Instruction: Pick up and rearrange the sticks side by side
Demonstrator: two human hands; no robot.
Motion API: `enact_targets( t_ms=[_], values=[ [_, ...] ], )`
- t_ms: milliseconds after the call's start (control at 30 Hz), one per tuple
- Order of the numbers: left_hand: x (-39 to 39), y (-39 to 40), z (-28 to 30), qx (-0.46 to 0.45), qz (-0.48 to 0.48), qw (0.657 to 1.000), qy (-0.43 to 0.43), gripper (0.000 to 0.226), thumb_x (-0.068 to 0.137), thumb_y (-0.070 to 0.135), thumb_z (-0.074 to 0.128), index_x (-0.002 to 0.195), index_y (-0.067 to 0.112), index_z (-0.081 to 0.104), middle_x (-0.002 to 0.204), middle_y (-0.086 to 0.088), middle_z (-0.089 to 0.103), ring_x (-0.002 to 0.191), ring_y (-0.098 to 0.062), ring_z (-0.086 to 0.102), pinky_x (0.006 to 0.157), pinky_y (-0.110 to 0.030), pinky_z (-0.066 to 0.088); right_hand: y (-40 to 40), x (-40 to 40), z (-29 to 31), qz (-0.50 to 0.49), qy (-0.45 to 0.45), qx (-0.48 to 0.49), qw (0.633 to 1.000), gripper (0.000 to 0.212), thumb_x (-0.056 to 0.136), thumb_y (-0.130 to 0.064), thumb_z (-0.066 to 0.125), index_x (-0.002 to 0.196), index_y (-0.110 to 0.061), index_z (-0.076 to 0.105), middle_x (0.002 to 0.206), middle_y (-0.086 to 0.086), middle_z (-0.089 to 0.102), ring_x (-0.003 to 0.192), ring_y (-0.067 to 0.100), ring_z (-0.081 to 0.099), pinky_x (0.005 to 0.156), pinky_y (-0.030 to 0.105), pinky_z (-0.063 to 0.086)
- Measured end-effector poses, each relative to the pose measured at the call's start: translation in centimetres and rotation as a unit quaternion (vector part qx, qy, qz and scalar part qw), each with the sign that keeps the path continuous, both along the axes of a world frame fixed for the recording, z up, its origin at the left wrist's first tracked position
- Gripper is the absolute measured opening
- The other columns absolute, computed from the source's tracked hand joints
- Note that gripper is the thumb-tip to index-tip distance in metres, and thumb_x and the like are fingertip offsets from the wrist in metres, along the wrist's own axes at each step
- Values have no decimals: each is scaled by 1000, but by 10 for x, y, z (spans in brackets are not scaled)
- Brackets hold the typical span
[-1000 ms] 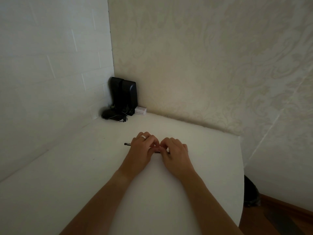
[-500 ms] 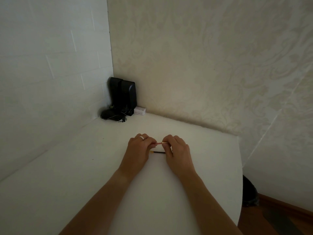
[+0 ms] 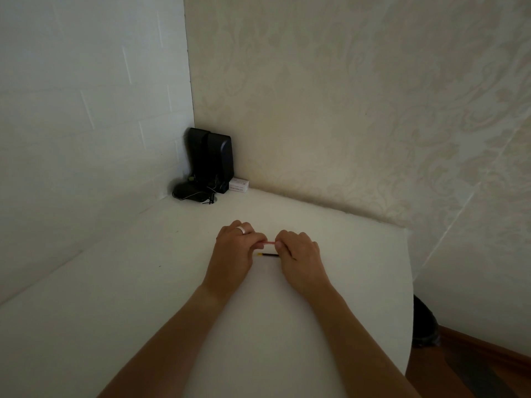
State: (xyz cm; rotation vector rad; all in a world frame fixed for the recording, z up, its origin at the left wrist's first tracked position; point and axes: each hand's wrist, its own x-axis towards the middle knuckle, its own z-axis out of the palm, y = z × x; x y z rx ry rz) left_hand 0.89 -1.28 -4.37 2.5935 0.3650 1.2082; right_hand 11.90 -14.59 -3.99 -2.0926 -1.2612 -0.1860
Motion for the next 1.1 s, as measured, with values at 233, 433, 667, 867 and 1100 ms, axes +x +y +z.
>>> enact_targets(
  t_ms=[233,433,667,867,1100],
  values=[
    [0,2,0,-23,44,999,-3,11,86,14,71,96,18,75,82,5,62,79,-16,55,70,-30,38,-4,12,2,-155,40,123,979,17,98,-22,45,86,-17,56,82,0,57,79,21,48,71,40,43],
    [2,6,-5,-39,81,996,8,14,88,15,70,100,20,74,86,6,61,83,-17,55,77,-29,32,-14,20,-6,-277,26,37,960,13,90,-18,62,97,-15,72,101,7,63,98,28,55,78,40,46],
    [3,6,-6,-40,82,996,21,14,90,17,67,101,24,74,87,7,61,85,-16,55,79,-28,28,-13,19,-6,-261,20,18,965,19,95,-24,55,93,-18,73,96,3,63,91,24,54,75,34,38],
    [3,7,-7,-39,81,996,26,13,92,21,64,102,25,73,87,9,60,86,-14,54,79,-28,28,-14,16,-7,-188,22,7,982,15,93,-26,59,99,-22,72,101,-1,61,95,19,53,81,34,42],
    [4,6,-7,-30,59,997,37,13,93,23,63,102,27,73,89,10,60,87,-12,53,81,-26,24,-11,12,-2,-146,-15,49,988,11,87,-18,67,93,-26,62,95,-6,59,90,18,49,75,32,31]
  ],
)
